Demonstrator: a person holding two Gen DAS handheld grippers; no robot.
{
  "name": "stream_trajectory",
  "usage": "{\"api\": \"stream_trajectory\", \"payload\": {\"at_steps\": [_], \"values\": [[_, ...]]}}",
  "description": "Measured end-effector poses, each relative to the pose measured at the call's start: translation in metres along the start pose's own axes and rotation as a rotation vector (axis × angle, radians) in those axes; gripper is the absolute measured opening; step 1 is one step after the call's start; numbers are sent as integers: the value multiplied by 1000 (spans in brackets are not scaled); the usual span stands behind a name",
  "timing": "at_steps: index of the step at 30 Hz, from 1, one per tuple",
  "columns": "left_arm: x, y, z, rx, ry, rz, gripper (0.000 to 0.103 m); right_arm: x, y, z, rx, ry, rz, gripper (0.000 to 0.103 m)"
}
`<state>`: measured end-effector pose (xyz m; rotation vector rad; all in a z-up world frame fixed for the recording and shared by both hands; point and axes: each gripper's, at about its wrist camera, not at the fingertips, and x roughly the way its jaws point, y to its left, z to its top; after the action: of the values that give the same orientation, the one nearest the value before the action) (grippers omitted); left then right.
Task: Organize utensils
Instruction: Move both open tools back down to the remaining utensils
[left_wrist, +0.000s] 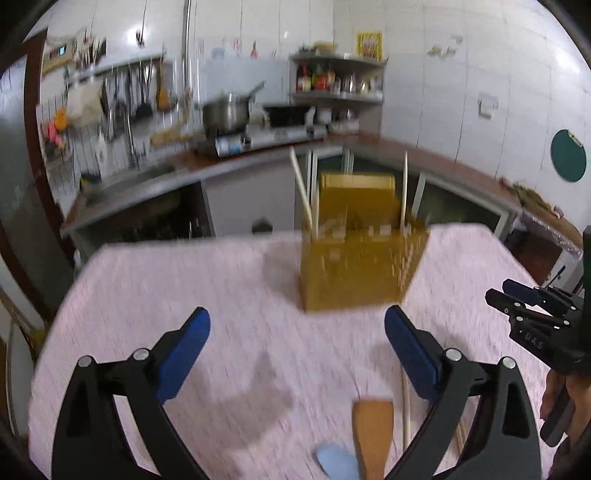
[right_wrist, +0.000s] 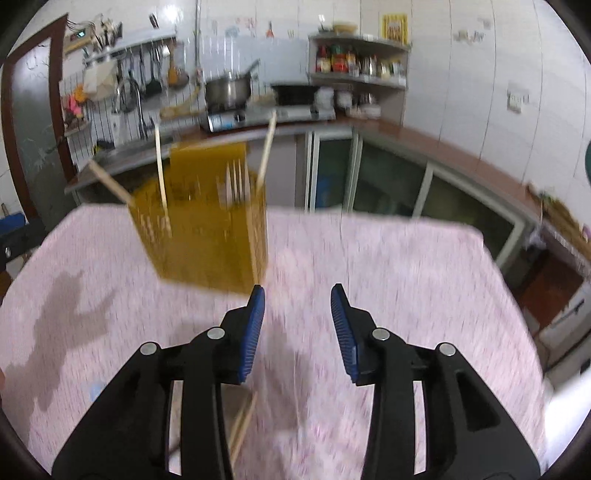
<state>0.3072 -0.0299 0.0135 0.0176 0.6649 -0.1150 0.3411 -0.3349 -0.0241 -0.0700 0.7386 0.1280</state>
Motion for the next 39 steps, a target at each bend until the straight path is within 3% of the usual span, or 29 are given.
{"api": "stream_trajectory", "payload": {"at_steps": [5, 12, 16, 24, 36, 39], "values": [[27, -1, -38, -49, 143, -36, 93, 12, -2, -34, 40, 109, 18, 38], [48, -12, -66, -35, 244, -14, 93, 36, 2, -56, 114, 266, 91, 37], [64, -19, -79, -31, 301, -18, 93, 47, 6, -62, 141, 319, 98, 28], [86, -21, -87, -55, 385, -42, 76, 47, 4, -59, 173, 317, 114, 26], [82, -24, -83, -63, 400, -89, 70, 47, 13, -55, 151, 336, 135, 26], [80, -24, -85, -57, 399, -86, 70, 51, 15, -58, 138, 351, 112, 20]]}}
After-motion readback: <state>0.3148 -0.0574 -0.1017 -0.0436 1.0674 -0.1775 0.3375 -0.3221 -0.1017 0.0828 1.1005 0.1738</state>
